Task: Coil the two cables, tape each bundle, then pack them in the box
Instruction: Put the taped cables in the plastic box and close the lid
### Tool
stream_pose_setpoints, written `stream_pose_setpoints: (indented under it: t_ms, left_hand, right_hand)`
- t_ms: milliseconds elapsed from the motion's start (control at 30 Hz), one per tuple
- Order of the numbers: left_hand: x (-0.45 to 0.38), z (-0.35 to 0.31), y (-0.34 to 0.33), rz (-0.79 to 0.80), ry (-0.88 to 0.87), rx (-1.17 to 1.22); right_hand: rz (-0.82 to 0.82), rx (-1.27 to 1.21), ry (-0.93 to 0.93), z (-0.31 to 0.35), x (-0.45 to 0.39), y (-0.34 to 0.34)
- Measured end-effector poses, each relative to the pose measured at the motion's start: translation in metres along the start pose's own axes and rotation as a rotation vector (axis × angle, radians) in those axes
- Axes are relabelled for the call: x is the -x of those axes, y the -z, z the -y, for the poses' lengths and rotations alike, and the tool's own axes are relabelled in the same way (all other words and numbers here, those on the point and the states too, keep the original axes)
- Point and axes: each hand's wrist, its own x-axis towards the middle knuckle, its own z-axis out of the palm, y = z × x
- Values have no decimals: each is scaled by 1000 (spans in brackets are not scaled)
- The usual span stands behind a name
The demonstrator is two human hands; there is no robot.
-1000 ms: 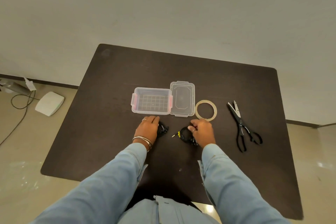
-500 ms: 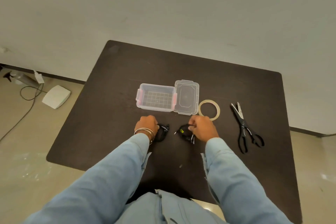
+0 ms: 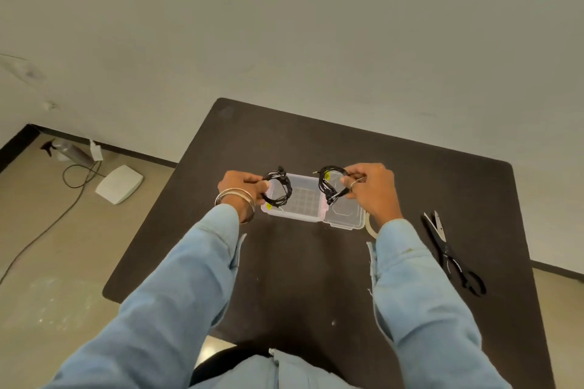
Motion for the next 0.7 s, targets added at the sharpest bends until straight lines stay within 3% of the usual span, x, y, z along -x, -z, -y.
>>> stream_pose_setpoints:
  t_ms: [133, 267, 367, 533, 700]
  left_hand:
    - [-17, -7, -15, -39, 23, 13]
    - [-33, -8, -32, -16, -40, -152]
    - [-42, -4, -42, 26, -116, -382]
    - [-56, 15, -52, 5, -373, -996]
    - [-62, 29, -55, 2, -590, -1172]
  right_hand:
    - [-7, 22, -9, 1, -8, -14]
    - [16, 19, -31, 0, -12, -23]
    - [19, -9, -30, -3, -15, -25]
    - [62, -39, -76, -12, -21, -33]
    - [182, 98, -58, -13, -25, -49]
